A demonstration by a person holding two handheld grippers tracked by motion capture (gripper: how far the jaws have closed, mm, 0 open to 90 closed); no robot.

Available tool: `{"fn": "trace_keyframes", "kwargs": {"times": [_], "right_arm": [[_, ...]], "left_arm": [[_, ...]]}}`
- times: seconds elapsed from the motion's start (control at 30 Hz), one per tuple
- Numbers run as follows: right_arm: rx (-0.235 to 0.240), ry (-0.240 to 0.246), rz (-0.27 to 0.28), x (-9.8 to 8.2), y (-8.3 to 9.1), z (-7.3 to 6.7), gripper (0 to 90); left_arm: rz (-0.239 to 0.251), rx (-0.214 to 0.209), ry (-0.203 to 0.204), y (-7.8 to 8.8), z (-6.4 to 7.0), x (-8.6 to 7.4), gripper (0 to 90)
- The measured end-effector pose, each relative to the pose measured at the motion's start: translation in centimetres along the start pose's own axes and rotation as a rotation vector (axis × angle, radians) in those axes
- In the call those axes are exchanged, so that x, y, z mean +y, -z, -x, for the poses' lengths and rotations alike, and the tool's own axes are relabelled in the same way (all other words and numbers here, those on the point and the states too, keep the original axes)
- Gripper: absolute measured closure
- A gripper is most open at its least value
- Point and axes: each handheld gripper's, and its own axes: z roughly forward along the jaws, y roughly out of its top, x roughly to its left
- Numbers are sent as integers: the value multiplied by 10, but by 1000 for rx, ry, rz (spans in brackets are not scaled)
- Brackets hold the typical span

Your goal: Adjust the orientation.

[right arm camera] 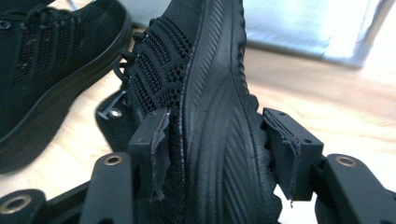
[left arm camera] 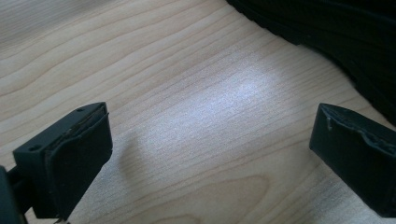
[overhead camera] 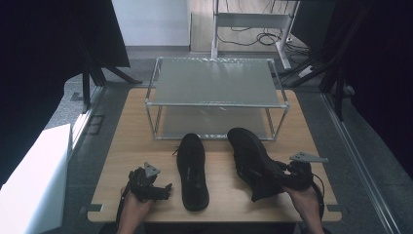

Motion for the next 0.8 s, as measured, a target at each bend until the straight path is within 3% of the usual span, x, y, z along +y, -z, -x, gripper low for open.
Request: {"fn": "trace_keyframes", "kwargs": {"times": [0.2, 0.37, 0.43, 0.47, 0.63, 0.8], "right_arm": [[-98, 15, 47, 4, 10, 11, 395], [-151, 18, 48, 3, 14, 21, 403], [-176, 11, 44, 1, 14, 25, 468], [-187, 5, 48, 0, 14, 28, 455], [-201, -68, 57, -6, 24, 51, 403], [-201, -77, 54, -10, 25, 57, 354]], "left_arm": [[-3, 0, -6, -1, 1, 0, 0], [-5, 1, -7, -1, 1, 0, 0], [-5, 2, -7, -1, 1, 0, 0], [-4, 2, -6, -1, 1, 0, 0], [-11, 5, 2, -1, 1, 1, 0], [-8, 4, 17, 0, 0, 1, 0]]}}
